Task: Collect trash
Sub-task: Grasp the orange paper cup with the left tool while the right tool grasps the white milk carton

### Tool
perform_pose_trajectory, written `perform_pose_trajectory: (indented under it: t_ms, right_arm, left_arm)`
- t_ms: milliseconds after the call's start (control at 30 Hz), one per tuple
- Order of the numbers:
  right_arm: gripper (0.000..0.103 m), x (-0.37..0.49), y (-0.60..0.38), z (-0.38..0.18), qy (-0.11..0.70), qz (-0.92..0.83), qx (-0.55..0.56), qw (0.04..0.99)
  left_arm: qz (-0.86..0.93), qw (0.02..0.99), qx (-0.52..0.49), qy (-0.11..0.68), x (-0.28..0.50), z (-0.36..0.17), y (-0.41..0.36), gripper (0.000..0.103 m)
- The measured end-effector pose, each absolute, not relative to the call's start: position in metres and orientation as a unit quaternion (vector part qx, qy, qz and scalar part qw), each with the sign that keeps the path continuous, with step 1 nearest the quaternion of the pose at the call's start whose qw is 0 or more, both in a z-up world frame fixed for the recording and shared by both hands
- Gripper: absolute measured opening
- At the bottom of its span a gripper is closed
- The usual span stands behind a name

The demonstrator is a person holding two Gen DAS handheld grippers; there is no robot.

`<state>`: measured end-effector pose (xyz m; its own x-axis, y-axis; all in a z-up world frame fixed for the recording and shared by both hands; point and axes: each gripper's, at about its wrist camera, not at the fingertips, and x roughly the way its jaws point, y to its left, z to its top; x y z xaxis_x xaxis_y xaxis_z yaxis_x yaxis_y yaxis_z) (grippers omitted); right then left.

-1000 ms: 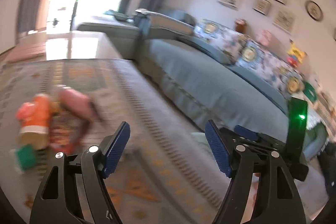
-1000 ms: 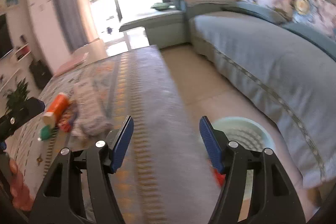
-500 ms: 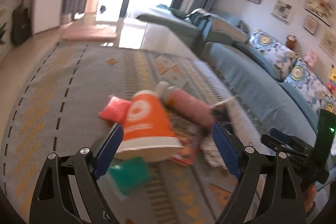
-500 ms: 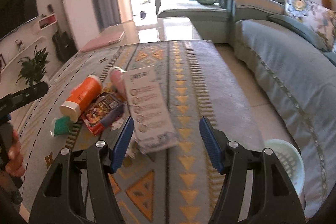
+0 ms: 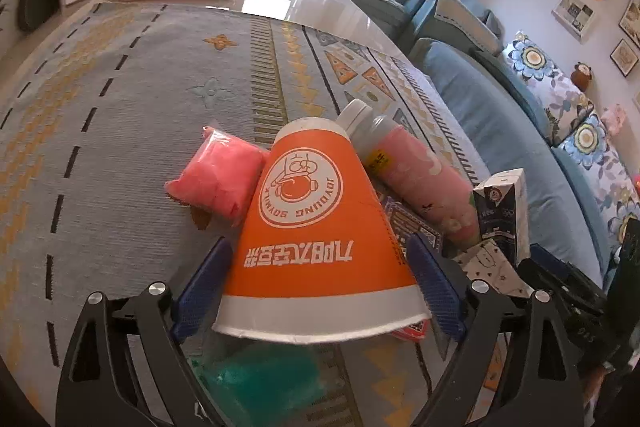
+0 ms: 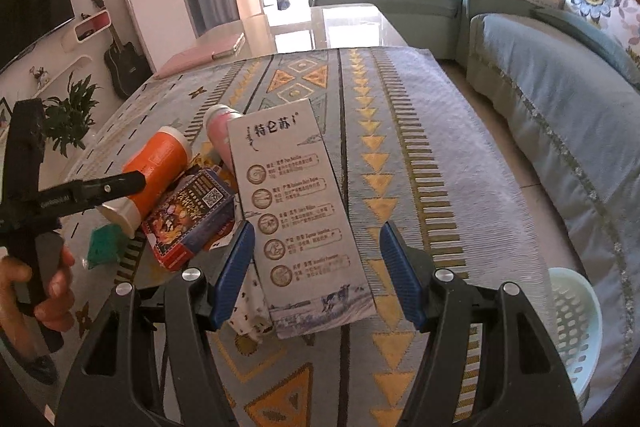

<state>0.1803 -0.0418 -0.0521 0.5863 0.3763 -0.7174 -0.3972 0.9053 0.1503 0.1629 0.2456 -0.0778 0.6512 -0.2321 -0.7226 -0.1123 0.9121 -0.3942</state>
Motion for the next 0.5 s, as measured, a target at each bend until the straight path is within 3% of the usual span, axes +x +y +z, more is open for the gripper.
perform_pose_trajectory:
  t_ms: [400,500]
  right_arm:
    - [0.061,0.180,-0.011,-0.058,0.414,0.248,-0.044,0.875]
    - [0.066,0.176,-0.007,-0.058,0.410,0.251,-0.057,0.875]
  left_arm:
    - [-0.036,0.879,-0.187,0.437,0.159,-0.080,0.236,0.090]
    - [-0.036,0.874,-0.205,0.439,0.160,-0.087,0.239,0.091]
